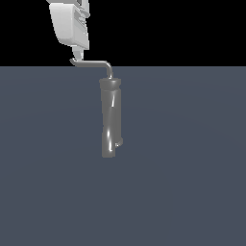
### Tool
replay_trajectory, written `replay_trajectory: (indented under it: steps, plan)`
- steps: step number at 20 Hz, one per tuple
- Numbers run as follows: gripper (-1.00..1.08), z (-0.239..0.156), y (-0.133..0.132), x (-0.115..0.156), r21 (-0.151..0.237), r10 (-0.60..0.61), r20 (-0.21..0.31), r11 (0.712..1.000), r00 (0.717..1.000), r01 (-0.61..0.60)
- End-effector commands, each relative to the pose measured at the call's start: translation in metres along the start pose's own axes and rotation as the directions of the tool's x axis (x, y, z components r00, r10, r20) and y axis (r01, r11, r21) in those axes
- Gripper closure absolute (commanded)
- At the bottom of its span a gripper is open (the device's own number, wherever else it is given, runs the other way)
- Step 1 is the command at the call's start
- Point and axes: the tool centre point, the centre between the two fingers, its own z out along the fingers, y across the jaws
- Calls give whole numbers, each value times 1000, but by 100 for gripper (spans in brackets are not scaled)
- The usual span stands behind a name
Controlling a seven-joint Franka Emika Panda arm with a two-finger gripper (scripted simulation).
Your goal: Turn on the faucet by rotating a designated handle.
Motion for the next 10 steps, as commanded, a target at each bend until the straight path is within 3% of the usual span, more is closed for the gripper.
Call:
replay_trajectory:
  steps: [1, 10]
  plan:
    - [108, 0, 9, -1, -4, 0, -1, 1000, 1000, 0]
    - [108, 0, 37, -2, -4, 0, -1, 1000, 1000, 0]
